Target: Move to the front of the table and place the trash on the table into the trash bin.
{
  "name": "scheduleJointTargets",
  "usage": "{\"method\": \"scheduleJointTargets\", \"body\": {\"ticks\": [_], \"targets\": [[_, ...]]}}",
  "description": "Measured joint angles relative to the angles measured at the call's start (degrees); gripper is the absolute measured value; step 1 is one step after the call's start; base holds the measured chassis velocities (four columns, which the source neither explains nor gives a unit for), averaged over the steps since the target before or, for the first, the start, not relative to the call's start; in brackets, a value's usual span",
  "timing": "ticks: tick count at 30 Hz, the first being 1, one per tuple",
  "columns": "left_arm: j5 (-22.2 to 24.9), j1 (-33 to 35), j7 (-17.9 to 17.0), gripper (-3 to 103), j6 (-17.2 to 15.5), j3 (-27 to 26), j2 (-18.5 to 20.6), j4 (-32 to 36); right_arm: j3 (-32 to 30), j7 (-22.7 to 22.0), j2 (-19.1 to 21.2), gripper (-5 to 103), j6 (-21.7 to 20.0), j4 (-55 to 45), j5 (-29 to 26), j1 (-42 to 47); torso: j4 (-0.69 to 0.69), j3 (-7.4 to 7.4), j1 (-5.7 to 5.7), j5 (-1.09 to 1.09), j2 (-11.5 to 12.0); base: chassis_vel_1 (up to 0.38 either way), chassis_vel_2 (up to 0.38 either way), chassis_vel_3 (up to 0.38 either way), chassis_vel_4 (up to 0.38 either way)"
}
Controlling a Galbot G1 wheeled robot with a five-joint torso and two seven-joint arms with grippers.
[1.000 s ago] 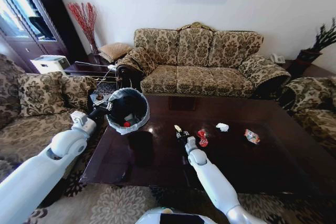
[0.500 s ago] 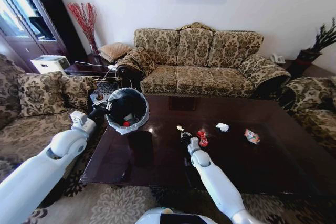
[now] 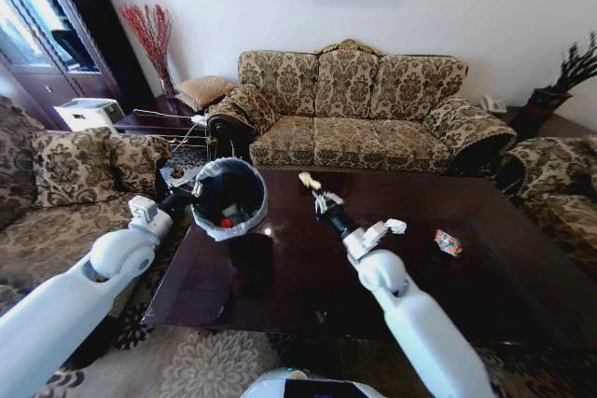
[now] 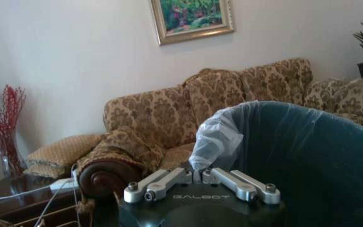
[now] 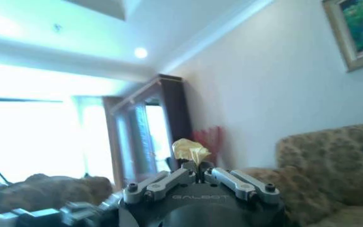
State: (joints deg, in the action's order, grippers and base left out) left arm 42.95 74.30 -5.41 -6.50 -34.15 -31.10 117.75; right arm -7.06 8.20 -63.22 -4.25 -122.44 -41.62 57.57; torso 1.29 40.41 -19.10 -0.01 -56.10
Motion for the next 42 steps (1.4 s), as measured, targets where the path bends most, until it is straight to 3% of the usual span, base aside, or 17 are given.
{"method": "scheduleJointTargets", "body": {"ticks": [1,6,15,19,30,31,33,37,38,39,40,42], "targets": [[0.0,0.2,0.0,3,0.0,0.1,0.4,0.3,0.5,1.2,0.9,0,-1.8,-3.2,-3.0,0.2,0.0,0.0,0.0,0.02,0.0,0.0,0.0,0.0,0.0],[0.0,0.2,0.3,3,-0.1,0.7,1.7,1.1,2.5,2.6,2.2,0,-5.2,-6.8,-5.0,-0.3,0.0,0.0,0.0,0.01,0.0,0.0,0.0,0.0,0.0],[0.6,0.7,0.4,3,-1.5,0.7,2.9,6.4,9.4,4.7,2.0,-2,-6.8,-3.4,4.0,-2.2,-0.01,0.0,-0.01,0.01,0.0,0.0,0.0,0.0,0.0],[1.0,1.0,0.5,3,-2.0,0.5,3.4,7.7,11.3,4.8,1.5,2,-6.2,-2.1,6.0,-3.0,0.01,0.0,0.0,0.01,0.0,0.0,0.0,0.0,0.0],[0.8,1.4,0.6,3,-2.2,0.9,3.1,7.6,11.2,5.2,0.9,32,-5.2,-1.1,6.4,-3.8,0.0,0.01,0.0,0.0,0.0,0.0,0.0,0.0,0.0],[0.8,1.5,0.6,3,-2.2,0.9,3.1,7.5,11.2,5.4,0.7,43,-5.0,-1.0,6.4,-3.8,0.0,0.01,-0.01,0.0,0.0,0.0,0.0,0.0,0.0],[0.8,1.5,0.6,3,-2.2,0.9,3.1,7.5,11.1,5.5,0.6,43,-4.8,-1.0,6.4,-3.7,0.0,0.01,-0.01,0.0,0.0,0.0,0.0,0.0,0.0],[0.8,1.3,0.7,3,-2.1,1.0,3.1,6.1,9.2,7.2,0.3,65,-1.9,-1.3,5.6,-2.8,0.01,0.01,-0.01,0.01,0.0,0.0,0.0,0.0,0.0],[0.8,1.3,0.7,3,-2.1,1.0,3.1,6.1,9.2,7.2,0.3,65,-1.9,-1.3,5.6,-2.8,0.01,0.01,-0.01,0.01,0.0,0.0,0.0,0.0,0.0],[0.7,1.2,0.9,3,-2.0,1.0,3.2,5.5,7.9,7.8,0.3,73,0.1,-1.8,5.6,-1.8,0.01,0.01,-0.01,0.0,0.0,0.0,0.0,0.0,0.0],[0.7,1.2,0.9,3,-2.0,1.0,3.3,5.2,7.1,7.9,0.3,73,0.9,-2.3,5.6,-1.3,0.01,0.01,-0.01,0.01,0.0,0.0,0.0,0.0,0.0],[0.6,1.1,1.1,3,-1.7,0.9,3.4,4.1,3.6,7.1,0.9,62,3.1,-5.5,4.9,1.5,0.0,0.01,-0.01,0.01,0.0,0.0,0.0,0.0,0.0]]}}
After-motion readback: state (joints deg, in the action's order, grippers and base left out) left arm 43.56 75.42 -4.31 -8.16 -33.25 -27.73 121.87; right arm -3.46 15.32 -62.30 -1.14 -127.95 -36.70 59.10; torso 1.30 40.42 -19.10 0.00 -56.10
